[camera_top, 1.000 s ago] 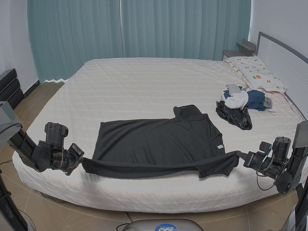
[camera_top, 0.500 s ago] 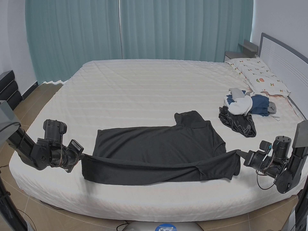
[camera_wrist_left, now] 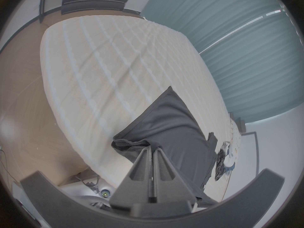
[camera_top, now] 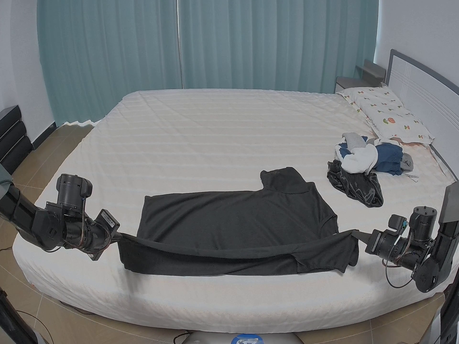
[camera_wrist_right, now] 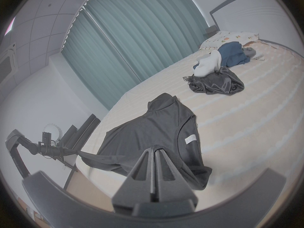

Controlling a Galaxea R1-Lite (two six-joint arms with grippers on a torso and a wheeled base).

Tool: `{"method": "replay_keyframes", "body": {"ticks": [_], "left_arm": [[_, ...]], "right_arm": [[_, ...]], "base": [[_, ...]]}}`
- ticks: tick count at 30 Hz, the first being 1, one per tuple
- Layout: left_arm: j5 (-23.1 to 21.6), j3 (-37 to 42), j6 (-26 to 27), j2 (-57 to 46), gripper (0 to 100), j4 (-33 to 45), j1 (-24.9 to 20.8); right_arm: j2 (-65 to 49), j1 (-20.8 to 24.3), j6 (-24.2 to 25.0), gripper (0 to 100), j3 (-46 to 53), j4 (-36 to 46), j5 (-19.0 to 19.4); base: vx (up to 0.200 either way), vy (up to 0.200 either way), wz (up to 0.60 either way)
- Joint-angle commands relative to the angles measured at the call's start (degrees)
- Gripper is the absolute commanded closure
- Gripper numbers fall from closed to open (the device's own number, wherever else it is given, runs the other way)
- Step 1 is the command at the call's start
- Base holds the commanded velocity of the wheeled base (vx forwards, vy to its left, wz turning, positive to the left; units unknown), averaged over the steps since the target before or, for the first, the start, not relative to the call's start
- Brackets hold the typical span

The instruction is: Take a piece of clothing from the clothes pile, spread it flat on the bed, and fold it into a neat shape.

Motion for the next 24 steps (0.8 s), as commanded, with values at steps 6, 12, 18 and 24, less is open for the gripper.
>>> {"method": "replay_keyframes", "body": {"ticks": [6, 12, 18, 24], "left_arm": [[-0.32, -0.68, 2.44, -1.46, 100, 3.74, -0.17], [0.21, -3.14, 6.13, -1.55, 100, 12.97, -0.25], [0.47, -2.7, 8.94, -0.23, 100, 15.52, -0.34], [0.65, -2.61, 9.2, 2.14, 100, 15.52, -0.52]], "right_arm": [[-4.41, -1.05, 0.25, 100, 5.91, -0.47, 1.55], [-6.6, -1.13, 0.16, 100, 8.72, -0.47, 1.81], [-8.1, -2.19, -0.02, 100, 8.9, 2.17, 2.16], [-12.32, -2.28, -2.39, 100, 8.9, 13.15, 2.34]], "base": [[0.0, 0.0, 0.0], [0.0, 0.0, 0.0], [0.0, 0.0, 0.0], [0.0, 0.0, 0.0]]}}
